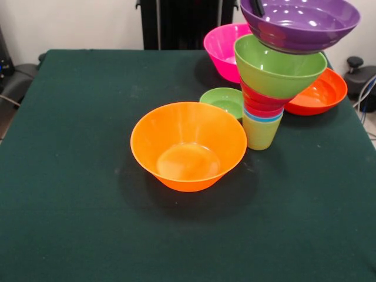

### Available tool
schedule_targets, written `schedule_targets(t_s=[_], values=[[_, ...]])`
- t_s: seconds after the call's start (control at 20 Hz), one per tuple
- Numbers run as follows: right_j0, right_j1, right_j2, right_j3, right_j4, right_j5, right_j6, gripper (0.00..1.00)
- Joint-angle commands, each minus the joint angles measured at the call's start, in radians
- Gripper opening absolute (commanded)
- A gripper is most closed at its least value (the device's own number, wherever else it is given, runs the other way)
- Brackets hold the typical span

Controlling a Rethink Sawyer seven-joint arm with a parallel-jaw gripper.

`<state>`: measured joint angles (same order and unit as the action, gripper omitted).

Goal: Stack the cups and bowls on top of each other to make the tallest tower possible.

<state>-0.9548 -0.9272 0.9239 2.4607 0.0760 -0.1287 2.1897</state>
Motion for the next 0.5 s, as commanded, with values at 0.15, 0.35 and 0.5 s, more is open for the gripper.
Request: schedule_targets(t_s=[0.15,0.35,0.5], values=[[0.004,0.086,-0.06,0.009,-0.072,-0.022,0.119,0.0],[0.004,0.091,-0.068,0.011,-0.087,-0.031,0.12,0.0],[0.006,0.092,-0.075,0.01,-0.093,-0.035,0.121,0.0]])
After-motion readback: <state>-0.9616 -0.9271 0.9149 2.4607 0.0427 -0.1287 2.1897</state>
